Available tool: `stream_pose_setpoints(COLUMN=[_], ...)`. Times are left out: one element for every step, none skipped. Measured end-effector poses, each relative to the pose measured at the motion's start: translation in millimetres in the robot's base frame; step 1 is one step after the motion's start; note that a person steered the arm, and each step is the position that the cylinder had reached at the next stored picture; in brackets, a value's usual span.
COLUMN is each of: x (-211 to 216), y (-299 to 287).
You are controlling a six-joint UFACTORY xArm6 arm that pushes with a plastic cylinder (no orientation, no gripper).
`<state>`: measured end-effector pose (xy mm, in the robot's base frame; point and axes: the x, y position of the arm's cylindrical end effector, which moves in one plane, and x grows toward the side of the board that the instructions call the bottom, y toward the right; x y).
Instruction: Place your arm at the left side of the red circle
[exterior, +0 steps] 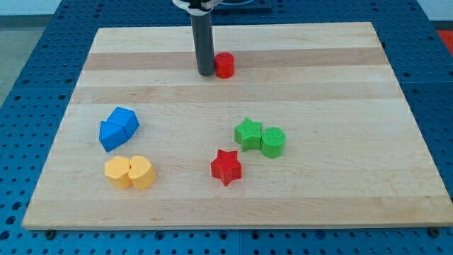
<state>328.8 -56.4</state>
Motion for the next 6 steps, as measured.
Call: stream_pose_setpoints(x=[1, 1, 1, 1, 1, 1], y=[10, 10, 9, -29, -48, -48])
